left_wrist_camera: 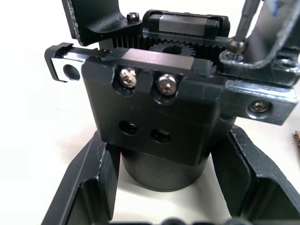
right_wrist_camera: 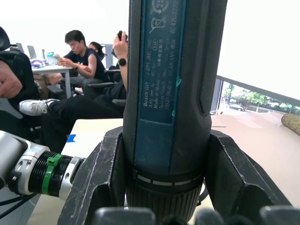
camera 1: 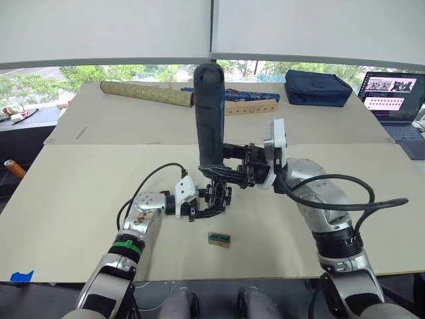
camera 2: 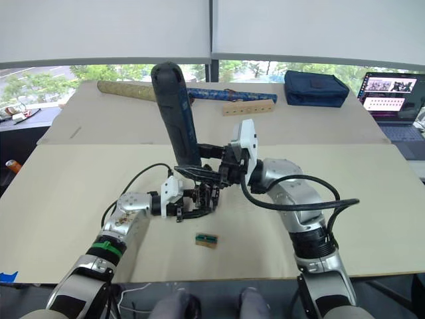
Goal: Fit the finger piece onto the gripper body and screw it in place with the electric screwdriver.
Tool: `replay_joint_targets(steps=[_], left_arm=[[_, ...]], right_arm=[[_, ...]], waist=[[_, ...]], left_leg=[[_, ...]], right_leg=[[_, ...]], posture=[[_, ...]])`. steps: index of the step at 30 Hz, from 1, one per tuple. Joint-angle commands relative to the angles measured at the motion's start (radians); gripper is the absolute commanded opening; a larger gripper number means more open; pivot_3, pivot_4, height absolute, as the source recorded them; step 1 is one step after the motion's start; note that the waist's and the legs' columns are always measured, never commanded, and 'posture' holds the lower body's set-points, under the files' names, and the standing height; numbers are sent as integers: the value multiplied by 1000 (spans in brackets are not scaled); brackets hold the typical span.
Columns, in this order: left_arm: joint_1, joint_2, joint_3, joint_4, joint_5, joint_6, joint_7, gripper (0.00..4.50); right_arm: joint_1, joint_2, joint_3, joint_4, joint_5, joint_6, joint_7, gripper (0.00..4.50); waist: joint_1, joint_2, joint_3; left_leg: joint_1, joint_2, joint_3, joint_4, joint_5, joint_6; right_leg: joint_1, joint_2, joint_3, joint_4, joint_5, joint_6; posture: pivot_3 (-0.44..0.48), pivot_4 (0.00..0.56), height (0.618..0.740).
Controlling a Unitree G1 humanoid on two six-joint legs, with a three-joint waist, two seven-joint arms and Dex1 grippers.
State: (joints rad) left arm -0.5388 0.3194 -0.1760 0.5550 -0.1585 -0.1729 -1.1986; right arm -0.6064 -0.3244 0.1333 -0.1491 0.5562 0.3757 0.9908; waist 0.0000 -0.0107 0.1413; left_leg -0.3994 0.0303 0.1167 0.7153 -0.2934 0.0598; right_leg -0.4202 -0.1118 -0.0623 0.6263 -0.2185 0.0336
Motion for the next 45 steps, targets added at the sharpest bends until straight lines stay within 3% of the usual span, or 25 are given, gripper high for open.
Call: replay_joint_targets(steps=[1,14,26,38,40,42,43,45], left_arm=[[4,2,-15,-4,7,5,-14,2301],[12,7,-10,-14,1,16,-10,2301],[60,25,-16,-54,12,28,3,2301],[65,19,-23,-50,20,64,36,2301],[65,15,-16,-48,19,62,49,3370],[68,17,-9,-52,14,61,56,4168],[74,29,-7,-64,14,59,51,4446],[91,68,0,-91,14,43,32,4446]], right_arm=[[46,-6,52,53,-46,49,-17,1928],[61,-21,60,56,-49,35,-28,1928],[-38,-5,-92,-70,111,-24,22,1928],[-78,4,-118,-84,147,-48,67,1928],[-91,-4,-134,-109,171,-34,63,1928],[-101,-21,-154,-146,206,-6,51,1928],[-107,-35,-166,-169,231,17,38,1928],[-119,-58,-188,-207,277,57,14,1928]], waist=[[0,0,-1],[-3,-3,-7],[-6,-3,-7],[-11,-3,-7],[-10,-3,-7],[-10,-3,-7],[-9,-3,-7],[-10,-3,-7]], left_leg=[[0,0,0,0,0,0],[1,1,0,0,0,0],[-3,0,0,-1,0,1],[-4,0,-1,-1,0,0],[-4,0,-1,-1,0,0],[-4,0,-1,-1,0,0],[-4,0,-1,-1,0,0],[-4,0,-1,-1,0,0]], right_leg=[[0,0,0,0,0,0],[0,0,0,0,0,0],[-3,0,0,-1,0,0],[-3,0,-1,-1,0,0],[-3,0,-1,-1,0,0],[-3,-1,-1,-1,0,0],[-3,-1,-1,-1,0,0],[-3,-1,-1,-1,0,0]], posture=[[0,150,740],[0,150,740],[0,150,740],[0,150,740],[0,150,740],[0,150,740],[0,150,740],[0,150,740]])
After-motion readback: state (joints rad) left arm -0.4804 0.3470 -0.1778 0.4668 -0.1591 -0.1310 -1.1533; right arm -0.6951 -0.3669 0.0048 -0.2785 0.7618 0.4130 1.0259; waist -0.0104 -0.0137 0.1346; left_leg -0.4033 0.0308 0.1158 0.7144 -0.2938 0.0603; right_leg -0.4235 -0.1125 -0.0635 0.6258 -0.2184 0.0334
